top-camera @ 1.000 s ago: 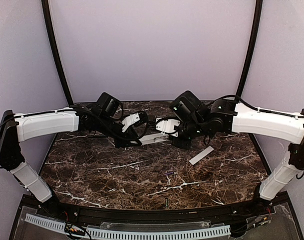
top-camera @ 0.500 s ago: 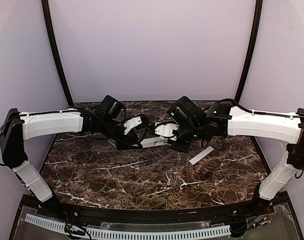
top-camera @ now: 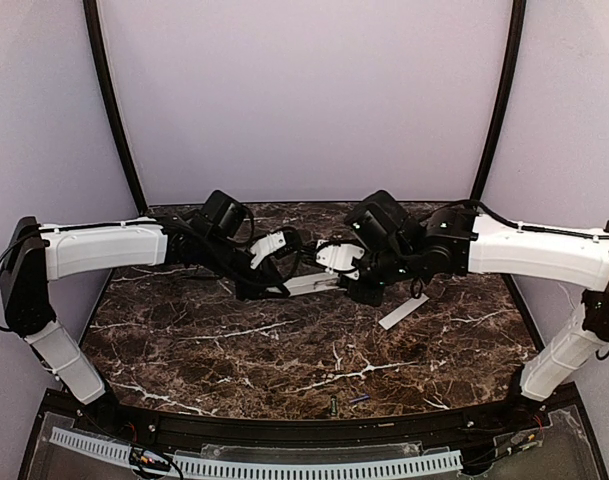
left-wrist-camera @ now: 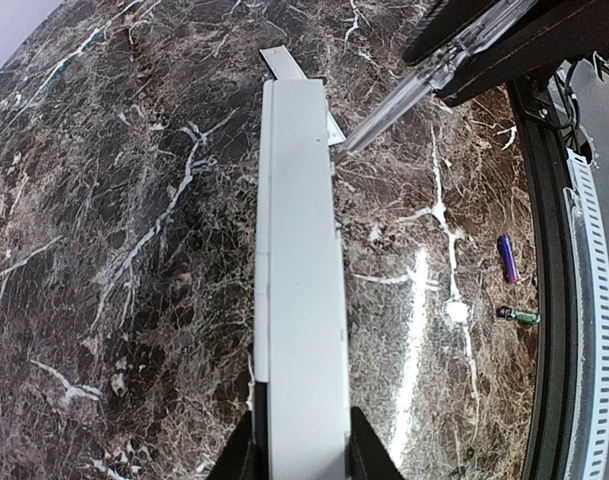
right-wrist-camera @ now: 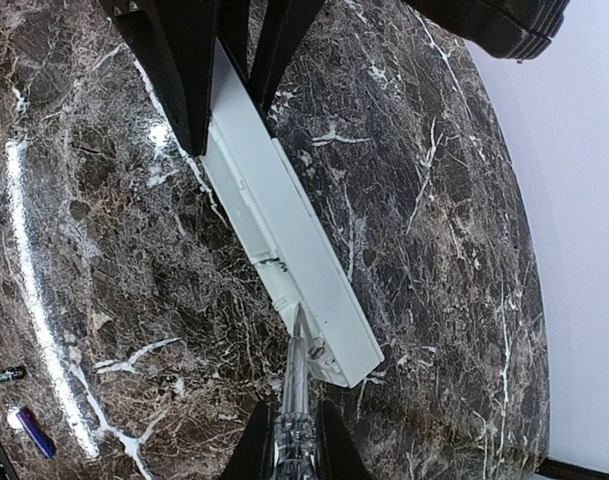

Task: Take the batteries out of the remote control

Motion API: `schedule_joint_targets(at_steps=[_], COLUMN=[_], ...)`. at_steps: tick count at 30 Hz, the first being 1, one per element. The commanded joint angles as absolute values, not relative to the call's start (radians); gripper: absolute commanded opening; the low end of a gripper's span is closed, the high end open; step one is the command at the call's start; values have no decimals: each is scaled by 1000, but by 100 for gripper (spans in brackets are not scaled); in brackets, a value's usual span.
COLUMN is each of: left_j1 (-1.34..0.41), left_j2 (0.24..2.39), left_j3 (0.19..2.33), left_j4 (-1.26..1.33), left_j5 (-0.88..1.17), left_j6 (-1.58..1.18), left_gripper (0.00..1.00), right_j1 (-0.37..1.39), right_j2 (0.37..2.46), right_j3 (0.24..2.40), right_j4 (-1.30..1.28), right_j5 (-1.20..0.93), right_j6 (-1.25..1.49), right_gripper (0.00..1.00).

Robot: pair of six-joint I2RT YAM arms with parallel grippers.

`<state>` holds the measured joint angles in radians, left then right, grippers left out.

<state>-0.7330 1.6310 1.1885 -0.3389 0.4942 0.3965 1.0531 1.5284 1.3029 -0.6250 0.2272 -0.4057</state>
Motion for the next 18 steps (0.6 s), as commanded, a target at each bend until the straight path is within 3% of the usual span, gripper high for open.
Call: schedule_joint_targets(at_steps=[1, 18], left_j1=[-744, -743], left_j2=[1617, 1610], left_j3=[1195, 1200], left_j4=[-314, -302], left_j5=[525, 559], left_j6=[389, 317], left_gripper=[0, 1], right_j1=[1058, 1057], right_j2=[1482, 1301], right_j3=[1285, 1150], right_j4=[-610, -544], right_j5=[220, 96], right_j6=[-369, -203], right_gripper=[0, 0])
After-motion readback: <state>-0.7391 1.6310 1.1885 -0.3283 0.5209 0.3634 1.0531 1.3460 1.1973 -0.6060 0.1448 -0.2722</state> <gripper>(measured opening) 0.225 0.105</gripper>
